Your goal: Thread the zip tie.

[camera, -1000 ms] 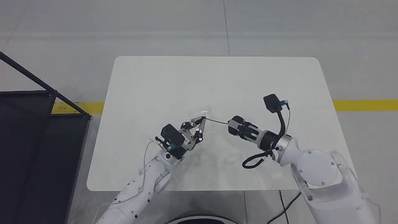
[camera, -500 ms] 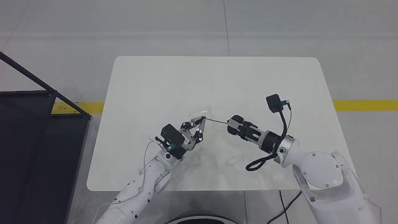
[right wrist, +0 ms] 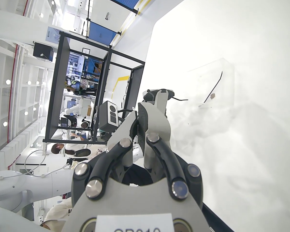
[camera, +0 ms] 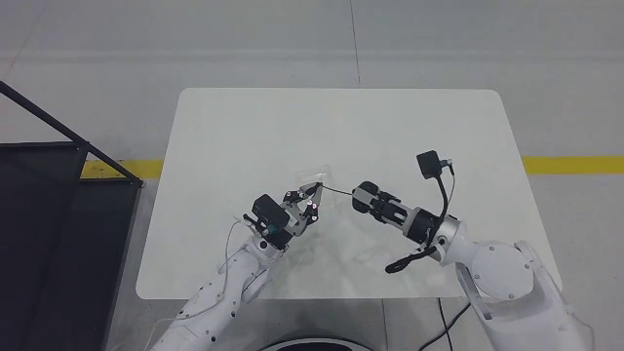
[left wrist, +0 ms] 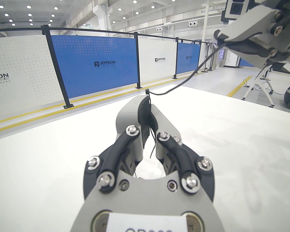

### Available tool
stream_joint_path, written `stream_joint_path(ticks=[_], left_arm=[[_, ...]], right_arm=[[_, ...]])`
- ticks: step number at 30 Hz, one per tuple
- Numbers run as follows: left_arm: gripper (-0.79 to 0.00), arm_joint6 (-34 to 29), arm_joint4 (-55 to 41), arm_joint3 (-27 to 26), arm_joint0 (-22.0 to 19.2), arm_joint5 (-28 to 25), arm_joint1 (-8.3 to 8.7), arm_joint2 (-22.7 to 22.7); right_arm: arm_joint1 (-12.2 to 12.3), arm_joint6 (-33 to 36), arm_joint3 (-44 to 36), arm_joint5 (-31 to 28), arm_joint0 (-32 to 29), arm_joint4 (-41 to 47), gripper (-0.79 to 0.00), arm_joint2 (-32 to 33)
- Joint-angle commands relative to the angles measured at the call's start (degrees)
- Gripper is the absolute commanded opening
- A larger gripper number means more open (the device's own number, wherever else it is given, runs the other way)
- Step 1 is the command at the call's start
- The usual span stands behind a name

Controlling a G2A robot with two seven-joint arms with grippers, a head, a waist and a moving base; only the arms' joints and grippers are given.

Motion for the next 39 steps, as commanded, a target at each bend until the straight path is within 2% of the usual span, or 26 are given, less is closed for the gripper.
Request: stream_joint_path(ticks=[1,28,39], left_arm=[[-0.785,0.0,0.0,0.0,0.0,0.0,0.0,0.0],[-0.785,0.0,0.0,0.0,0.0,0.0,0.0,0.0],[-0.785,-1.5,1.6,-2.3,1.3,-0.4,0.01,-0.6]], right_arm=[[0.0,-0.2,0.2,-0.5,-0.1,0.2,-0.785,0.0],[-0.5,-2.8,2.8,-5.4,0.4,4.9,-0.785,-1.3],[-0.7,-2.0,3.9,-6.9,1.2,6.8,-0.785,-1.5]])
